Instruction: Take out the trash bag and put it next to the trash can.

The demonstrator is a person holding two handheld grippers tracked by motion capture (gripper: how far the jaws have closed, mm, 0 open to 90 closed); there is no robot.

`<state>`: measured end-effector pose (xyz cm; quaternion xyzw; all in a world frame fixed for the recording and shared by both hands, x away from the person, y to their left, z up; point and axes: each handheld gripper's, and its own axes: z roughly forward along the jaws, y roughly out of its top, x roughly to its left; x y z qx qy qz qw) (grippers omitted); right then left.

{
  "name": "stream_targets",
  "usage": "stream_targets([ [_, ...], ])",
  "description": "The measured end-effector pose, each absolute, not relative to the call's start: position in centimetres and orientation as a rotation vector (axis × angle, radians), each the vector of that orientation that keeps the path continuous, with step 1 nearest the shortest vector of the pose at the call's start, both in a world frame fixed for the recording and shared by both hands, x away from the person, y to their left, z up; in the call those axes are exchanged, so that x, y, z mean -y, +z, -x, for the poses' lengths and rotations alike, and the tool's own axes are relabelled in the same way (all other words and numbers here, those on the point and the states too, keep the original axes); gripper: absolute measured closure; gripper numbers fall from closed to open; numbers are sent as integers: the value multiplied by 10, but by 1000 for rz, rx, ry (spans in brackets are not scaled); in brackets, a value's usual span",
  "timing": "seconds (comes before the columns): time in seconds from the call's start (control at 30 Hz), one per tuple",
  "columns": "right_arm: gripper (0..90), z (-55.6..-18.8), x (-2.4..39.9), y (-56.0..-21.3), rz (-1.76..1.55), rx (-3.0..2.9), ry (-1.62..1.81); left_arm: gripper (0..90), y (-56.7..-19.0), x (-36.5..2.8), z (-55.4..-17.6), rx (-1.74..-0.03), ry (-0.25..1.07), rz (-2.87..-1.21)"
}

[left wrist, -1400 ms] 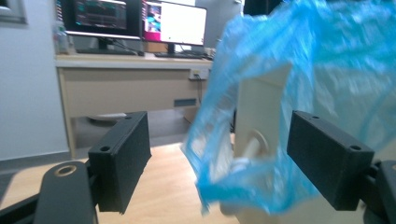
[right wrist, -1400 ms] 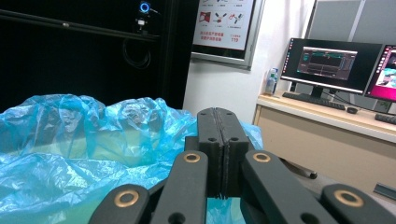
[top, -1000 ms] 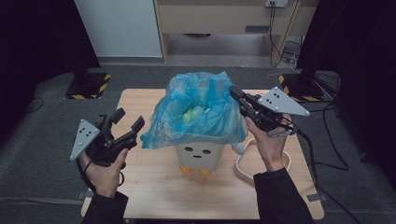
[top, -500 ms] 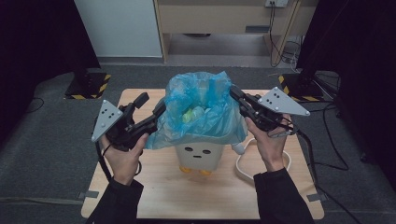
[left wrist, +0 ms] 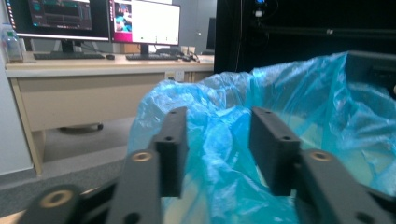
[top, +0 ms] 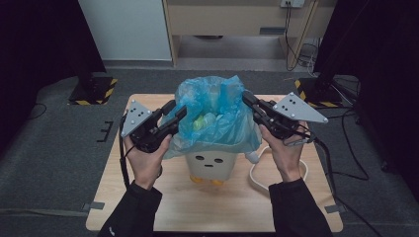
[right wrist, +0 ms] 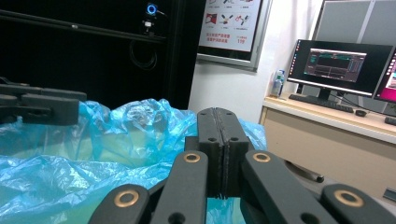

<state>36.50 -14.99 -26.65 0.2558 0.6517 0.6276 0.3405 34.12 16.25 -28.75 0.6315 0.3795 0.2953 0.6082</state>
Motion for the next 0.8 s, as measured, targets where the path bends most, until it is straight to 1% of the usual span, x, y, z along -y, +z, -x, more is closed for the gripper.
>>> stream_targets([
  [0.17, 900, -365, 148, -267, -657, -1708, 1644, 781, -288, -159, -340, -879, 674, -1485],
  [0.23, 900, -366, 147, -267, -647, -1709, 1649, 834, -288, -158, -340, -871, 674, -1486],
  [0.3, 900, -366, 147, -267, -639, -1708, 1659, 867, -288, -157, -339, -865, 678, -1475],
  [0.53, 900, -365, 148, -265, -617, -1699, 1721, 891, -281, -148, -336, -783, 690, -1408],
  [0.8, 900, -367, 149, -262, -579, -1692, 1784, 890, -274, -118, -334, -706, 655, -1387],
])
